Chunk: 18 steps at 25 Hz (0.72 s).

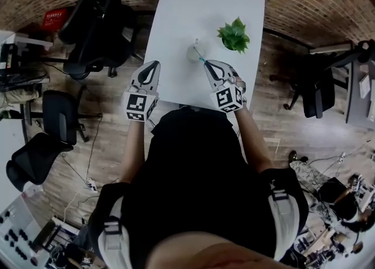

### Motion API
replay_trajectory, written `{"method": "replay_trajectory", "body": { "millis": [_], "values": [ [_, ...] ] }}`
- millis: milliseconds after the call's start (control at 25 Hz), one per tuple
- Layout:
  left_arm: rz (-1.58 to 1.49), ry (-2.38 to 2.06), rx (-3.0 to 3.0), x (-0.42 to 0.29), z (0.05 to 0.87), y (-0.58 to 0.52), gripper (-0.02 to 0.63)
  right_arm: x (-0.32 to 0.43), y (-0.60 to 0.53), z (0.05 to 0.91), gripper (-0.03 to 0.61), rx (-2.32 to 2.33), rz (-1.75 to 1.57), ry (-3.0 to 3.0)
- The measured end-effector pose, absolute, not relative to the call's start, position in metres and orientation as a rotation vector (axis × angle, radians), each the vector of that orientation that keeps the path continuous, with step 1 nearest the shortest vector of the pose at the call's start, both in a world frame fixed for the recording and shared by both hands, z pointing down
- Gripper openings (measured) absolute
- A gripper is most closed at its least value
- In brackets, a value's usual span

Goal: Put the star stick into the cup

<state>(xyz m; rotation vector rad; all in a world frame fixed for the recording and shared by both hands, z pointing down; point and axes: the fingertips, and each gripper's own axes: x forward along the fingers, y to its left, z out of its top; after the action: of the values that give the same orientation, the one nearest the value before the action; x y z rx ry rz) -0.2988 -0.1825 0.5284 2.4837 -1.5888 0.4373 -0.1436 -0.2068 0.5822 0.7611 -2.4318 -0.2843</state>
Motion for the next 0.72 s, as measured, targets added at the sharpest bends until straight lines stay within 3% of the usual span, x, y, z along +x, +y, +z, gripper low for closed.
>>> {"method": "replay_trajectory", "body": {
  "millis": [720],
  "values": [
    [0.474,-1.501,2.539,-0.323,0.537,-0.189,0.025,-0.165,-0.196,0.603,0.011,0.777,-0.266,-2.373]
  ]
}}
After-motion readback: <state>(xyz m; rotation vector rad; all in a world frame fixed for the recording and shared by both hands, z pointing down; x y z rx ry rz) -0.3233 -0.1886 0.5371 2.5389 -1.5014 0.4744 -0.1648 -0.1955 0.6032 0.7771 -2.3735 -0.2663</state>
